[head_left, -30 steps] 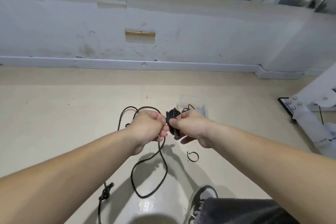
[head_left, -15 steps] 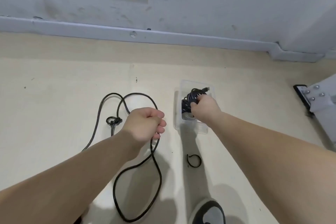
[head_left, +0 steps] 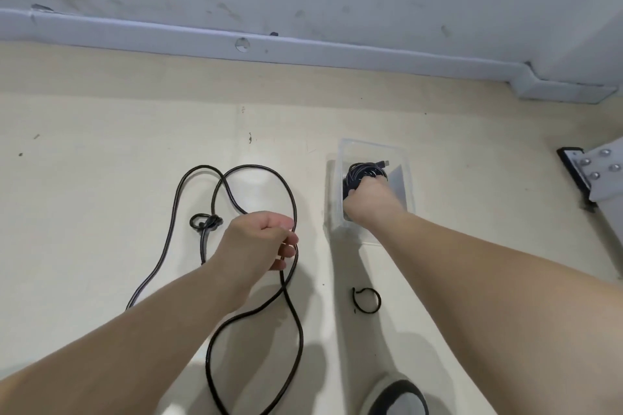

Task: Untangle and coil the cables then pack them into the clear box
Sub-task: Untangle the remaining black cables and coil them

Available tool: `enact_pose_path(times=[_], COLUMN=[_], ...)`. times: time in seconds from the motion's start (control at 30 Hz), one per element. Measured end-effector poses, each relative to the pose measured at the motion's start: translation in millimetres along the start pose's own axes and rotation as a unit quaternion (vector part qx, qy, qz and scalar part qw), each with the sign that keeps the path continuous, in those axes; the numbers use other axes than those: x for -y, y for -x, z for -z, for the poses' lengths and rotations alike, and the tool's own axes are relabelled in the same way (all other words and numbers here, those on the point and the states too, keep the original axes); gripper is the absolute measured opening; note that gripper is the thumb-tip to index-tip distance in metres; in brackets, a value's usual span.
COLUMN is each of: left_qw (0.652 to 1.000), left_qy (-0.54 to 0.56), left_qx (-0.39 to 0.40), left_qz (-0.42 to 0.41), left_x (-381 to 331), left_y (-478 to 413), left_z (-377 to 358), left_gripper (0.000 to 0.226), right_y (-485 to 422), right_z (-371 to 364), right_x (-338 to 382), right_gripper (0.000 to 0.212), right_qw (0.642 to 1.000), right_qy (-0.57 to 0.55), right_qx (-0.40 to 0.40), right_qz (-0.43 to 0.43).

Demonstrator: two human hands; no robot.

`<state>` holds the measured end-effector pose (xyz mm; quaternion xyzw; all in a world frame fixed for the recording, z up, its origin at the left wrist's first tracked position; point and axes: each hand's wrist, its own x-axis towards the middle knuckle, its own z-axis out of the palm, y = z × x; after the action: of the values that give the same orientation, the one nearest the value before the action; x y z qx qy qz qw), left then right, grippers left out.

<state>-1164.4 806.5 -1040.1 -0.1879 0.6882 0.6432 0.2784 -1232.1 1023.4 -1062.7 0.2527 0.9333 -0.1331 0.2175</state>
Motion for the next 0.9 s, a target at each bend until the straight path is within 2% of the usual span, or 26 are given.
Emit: enact_pose_path(times=[0.13, 0.27, 0.4, 0.53, 0.63, 0.77, 0.83, 0.9], left_qw=[1.0, 0.999, 0.996, 0.988, 0.96, 0.888, 0.873, 0.881], left_qy=[-0.009, -0.031, -0.063, -0.127, -0.249, -0.41, -0.425, -0.402], left_qx=[-0.022, -0.024, -0.045, -0.057, -0.077, -0.078, -0.034, 0.013], left_qz=[0.0, 0.009, 0.039, 0.062, 0.098, 0.193, 0.236, 0.25], left_x=[-3.8, 0.3, 22.2, 57.6, 88.8, 120.0, 136.3, 149.1], left_y=[15.8, 30.1, 34.7, 30.0, 26.5, 42.1, 48.6, 51.7], left_z=[12.6, 34.0, 67.0, 107.0, 140.5, 175.2, 177.1, 172.3], left_gripper=[0.017, 0.02, 0.021, 0.014, 0.013, 0.006, 0.02, 0.022], right_y=[36.8, 83.3, 118.6, 138.5, 144.3, 140.8, 140.3, 140.8], right_z=[0.8, -21.1, -63.4, -109.4, -134.2, -155.4, -165.7, -176.3], right_x=[20.1, 52.9, 81.3, 88.7, 84.5, 81.3, 84.0, 88.1], right_gripper=[0.037, 0.036, 0.032, 0.027, 0.029, 0.032, 0.034, 0.036], right_qw=[0.997, 0.989, 0.979, 0.955, 0.946, 0.944, 0.939, 0.935], right_qy=[0.058, 0.062, 0.001, -0.043, -0.039, -0.002, 0.03, 0.045], right_qx=[-0.026, -0.044, 0.087, 0.215, 0.25, 0.279, 0.291, 0.301], right_qz=[0.042, 0.127, 0.182, 0.199, 0.201, 0.175, 0.18, 0.184])
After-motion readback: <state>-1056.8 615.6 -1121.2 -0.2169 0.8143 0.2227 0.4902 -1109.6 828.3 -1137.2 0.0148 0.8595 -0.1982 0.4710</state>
